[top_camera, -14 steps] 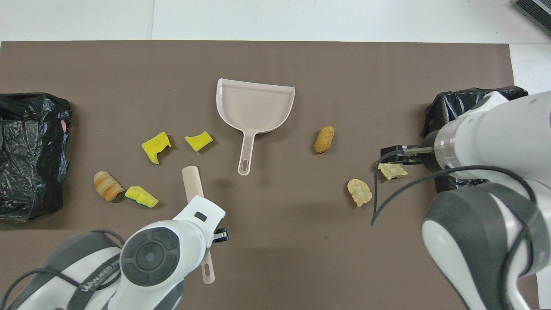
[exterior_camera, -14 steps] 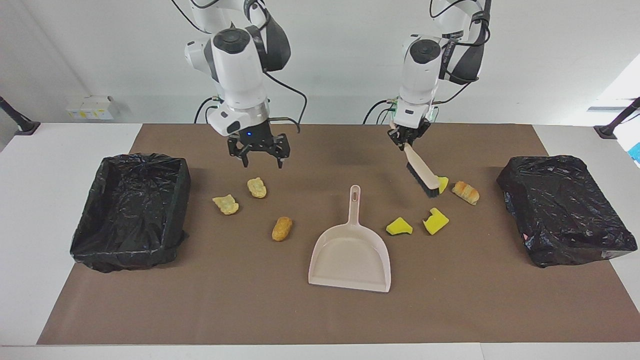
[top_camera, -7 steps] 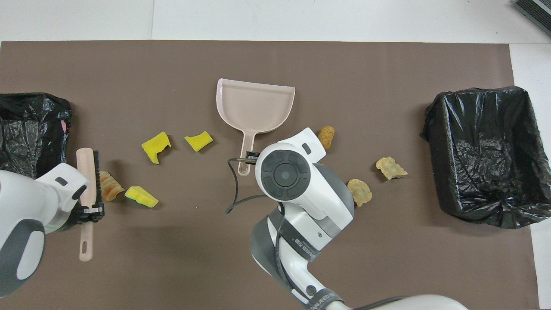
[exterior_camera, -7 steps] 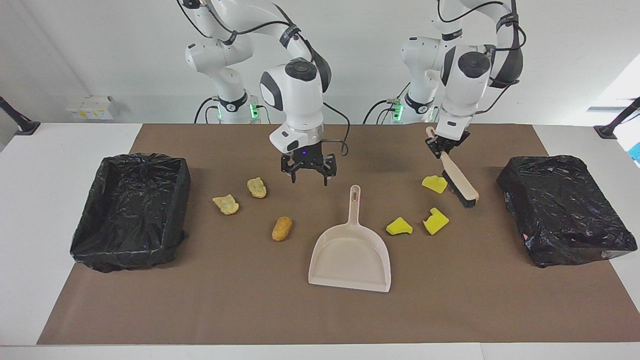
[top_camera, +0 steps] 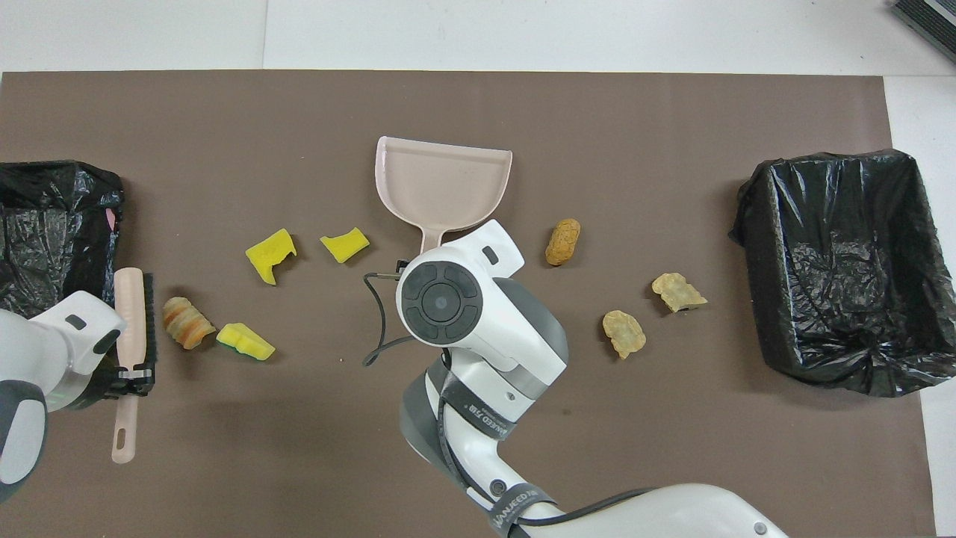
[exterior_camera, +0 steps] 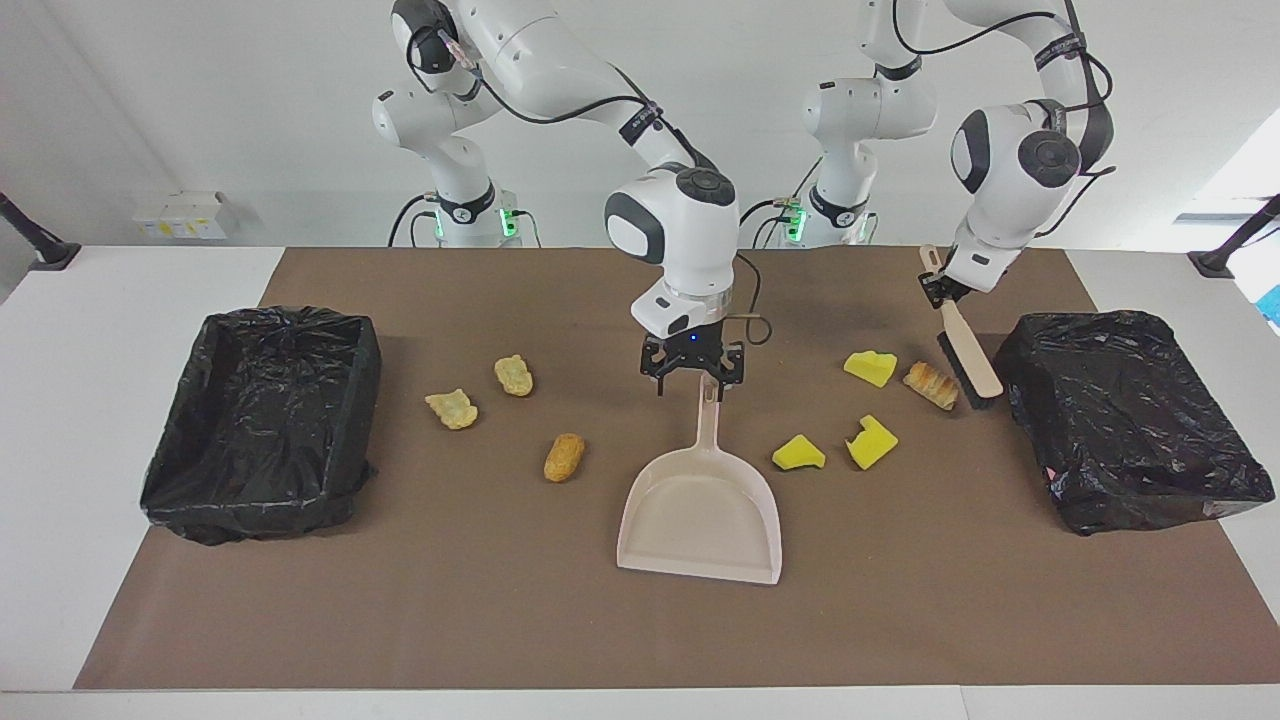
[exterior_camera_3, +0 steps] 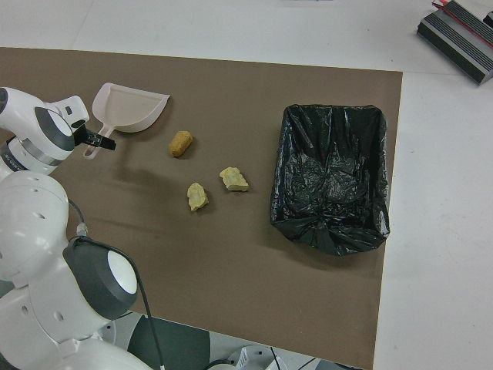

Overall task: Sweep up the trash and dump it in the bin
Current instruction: 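Sweep sponges with the left gripper while the right gripper positions the dustpan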

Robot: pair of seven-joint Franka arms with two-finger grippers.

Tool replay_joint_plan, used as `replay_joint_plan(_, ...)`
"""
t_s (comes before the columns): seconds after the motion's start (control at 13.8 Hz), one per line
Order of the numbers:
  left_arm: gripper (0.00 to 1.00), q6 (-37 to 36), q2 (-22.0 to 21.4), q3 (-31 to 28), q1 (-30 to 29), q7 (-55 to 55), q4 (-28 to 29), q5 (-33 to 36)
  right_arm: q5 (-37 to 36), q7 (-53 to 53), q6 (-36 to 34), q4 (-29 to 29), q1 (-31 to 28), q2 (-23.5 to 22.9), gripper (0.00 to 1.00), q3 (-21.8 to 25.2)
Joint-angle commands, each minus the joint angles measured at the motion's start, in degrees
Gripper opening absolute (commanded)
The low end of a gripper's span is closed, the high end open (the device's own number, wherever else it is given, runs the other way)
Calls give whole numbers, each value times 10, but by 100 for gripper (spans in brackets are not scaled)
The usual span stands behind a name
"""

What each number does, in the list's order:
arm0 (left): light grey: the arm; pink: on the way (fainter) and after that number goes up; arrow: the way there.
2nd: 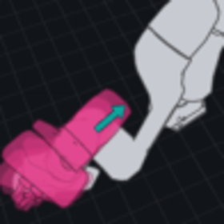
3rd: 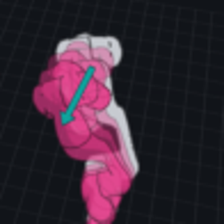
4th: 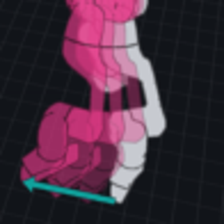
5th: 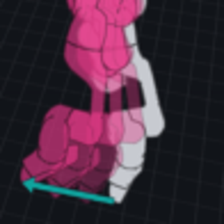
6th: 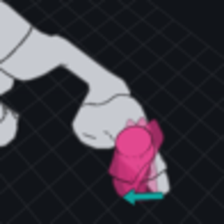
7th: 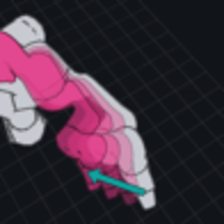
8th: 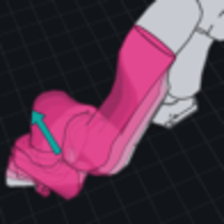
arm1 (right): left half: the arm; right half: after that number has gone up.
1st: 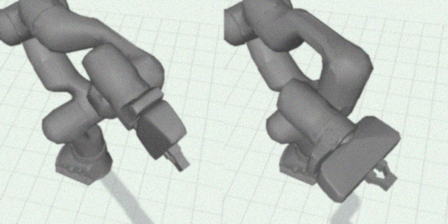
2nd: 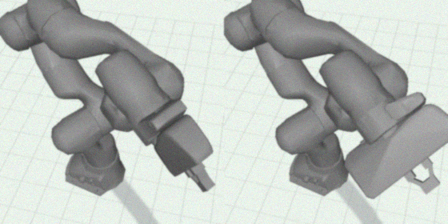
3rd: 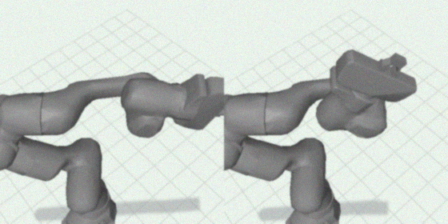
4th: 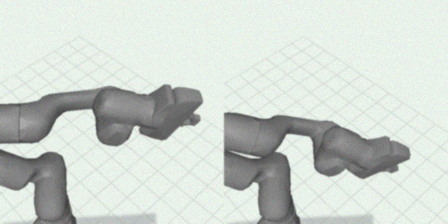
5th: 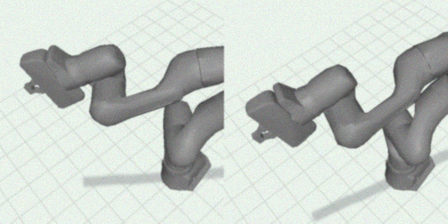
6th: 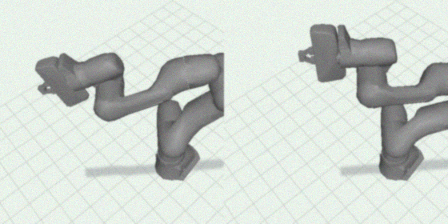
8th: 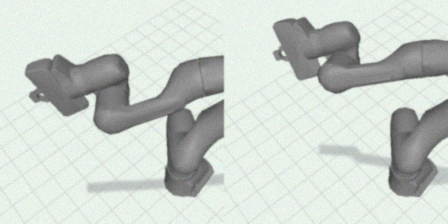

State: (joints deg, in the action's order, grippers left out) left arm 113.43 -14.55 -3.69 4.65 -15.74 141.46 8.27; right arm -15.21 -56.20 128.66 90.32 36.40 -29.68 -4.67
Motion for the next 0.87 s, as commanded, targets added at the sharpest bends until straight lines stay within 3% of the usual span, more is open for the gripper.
replay_joint_plan(0.0,0,39,16,-2,38,-49,2,-23,-27,-13,0,-24,4,-21,77,0)
replay_joint_plan(0.07,0,43,17,-3,54,-51,1,-39,-28,-8,0,-23,4,-20,72,-1)
replay_joint_plan(0.22,0,44,25,-2,75,-53,-6,-62,-31,-8,-6,-23,4,-19,52,0)
replay_joint_plan(0.44,0,35,32,-2,121,-55,-24,-89,-33,-5,-8,-27,4,-20,5,0)
replay_joint_plan(0.51,0,28,44,-2,139,-68,-49,-91,-35,-5,-10,-27,4,-20,0,0)
replay_joint_plan(0.8,1,-17,74,-3,142,-75,-134,-92,-22,79,-10,-23,-39,6,0,-21)
